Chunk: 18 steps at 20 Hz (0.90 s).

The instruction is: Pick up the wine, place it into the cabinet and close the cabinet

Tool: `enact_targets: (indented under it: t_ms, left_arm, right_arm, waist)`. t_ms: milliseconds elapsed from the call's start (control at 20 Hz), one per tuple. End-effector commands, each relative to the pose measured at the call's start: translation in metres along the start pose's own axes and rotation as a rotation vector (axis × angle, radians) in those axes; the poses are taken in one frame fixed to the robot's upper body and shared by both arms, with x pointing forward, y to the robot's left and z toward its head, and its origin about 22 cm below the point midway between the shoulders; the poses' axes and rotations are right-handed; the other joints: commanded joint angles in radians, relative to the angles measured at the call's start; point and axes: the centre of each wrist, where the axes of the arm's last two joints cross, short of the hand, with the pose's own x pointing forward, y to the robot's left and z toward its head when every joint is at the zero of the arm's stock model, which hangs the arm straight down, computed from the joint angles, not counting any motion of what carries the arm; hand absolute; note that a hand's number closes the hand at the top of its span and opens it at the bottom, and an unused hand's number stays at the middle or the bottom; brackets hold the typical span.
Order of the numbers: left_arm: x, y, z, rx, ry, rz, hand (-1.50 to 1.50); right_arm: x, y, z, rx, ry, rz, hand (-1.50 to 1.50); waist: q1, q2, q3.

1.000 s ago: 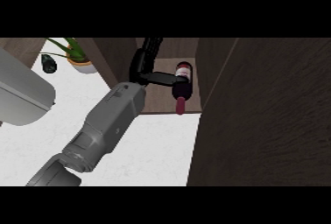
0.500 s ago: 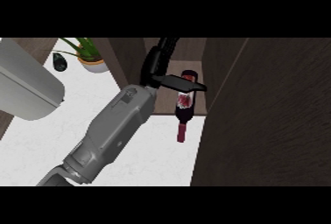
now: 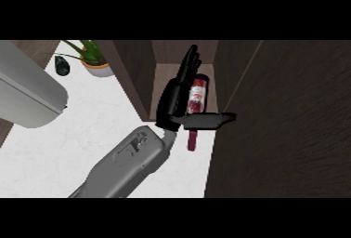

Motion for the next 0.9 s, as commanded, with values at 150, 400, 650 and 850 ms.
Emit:
enact_targets:
  t_ms: [150, 400, 650, 850]
  left_arm:
    - [0.013, -0.036, 0.068, 0.066, 0.001, 0.106, -1.50]
    - [0.033, -0.034, 0.091, 0.096, -0.008, 0.170, -1.50]
    - [0.051, -0.010, 0.124, 0.062, 0.000, 0.171, 1.50]
    - [0.049, -0.011, 0.175, -0.015, 0.023, 0.218, 1.50]
  right_arm:
    - [0.004, 0.011, 0.001, 0.028, -0.006, -0.031, -1.50]
    - [0.016, 0.008, 0.020, 0.013, -0.023, -0.006, -1.50]
    - [0.018, 0.016, 0.017, 0.013, -0.020, -0.009, -1.50]
    - [0.005, 0.013, 0.010, 0.033, -0.005, 0.008, -1.50]
  waist:
    - [-0.011, 0.005, -0.001]
    - [-0.012, 0.003, -0.001]
    - [-0.012, 0.005, -0.001]
    - [-0.009, 0.008, -0.001]
